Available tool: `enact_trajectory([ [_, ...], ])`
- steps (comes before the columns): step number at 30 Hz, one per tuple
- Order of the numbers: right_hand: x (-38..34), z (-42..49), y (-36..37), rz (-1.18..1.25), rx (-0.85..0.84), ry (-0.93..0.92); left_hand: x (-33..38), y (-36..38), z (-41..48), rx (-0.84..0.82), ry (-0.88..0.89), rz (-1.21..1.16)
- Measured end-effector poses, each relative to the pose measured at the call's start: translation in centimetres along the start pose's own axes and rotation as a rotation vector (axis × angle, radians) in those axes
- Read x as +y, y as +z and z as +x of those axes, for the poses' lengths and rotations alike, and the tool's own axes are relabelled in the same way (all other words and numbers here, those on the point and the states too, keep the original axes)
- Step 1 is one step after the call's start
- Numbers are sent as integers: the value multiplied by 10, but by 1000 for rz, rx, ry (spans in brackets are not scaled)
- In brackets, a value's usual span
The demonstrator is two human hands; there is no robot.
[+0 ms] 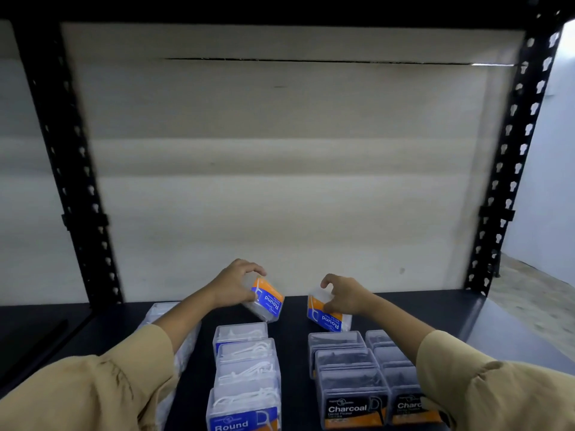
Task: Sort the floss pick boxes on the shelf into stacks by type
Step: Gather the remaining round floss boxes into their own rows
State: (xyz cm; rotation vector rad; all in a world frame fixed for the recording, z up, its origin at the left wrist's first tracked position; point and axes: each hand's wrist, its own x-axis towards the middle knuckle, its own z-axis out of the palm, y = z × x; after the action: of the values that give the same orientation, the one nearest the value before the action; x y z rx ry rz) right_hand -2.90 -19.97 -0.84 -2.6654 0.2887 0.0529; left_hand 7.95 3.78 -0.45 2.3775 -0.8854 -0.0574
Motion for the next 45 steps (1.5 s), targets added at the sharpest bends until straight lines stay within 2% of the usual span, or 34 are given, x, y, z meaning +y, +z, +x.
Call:
enact_trajectory([
  [7,-3,-1,0,-28,-13,-27,-5,-4,-2,-55,-96,-11],
  [11,-5,-3,0,76,38,-28,0,-13,-5,21,-84,-31],
  [15,-7,0,0,242,119,3,4,-21,-9,-1,-77,7],
  [22,-13,7,3,467,165,33,15,-20,-12,-205,-29,166],
  [32,-25,3,10,606,101,87,26,10,-5,-320,5,35],
  [36,-31,4,15,623,113,70,25,9,-5,-270,-6,-16],
  [41,-44,4,19,623,156,31,22,4,-3,-62,-36,-1],
  [45,-53,5,23,728,146,-5,22,2,-4,-99,-45,-73],
])
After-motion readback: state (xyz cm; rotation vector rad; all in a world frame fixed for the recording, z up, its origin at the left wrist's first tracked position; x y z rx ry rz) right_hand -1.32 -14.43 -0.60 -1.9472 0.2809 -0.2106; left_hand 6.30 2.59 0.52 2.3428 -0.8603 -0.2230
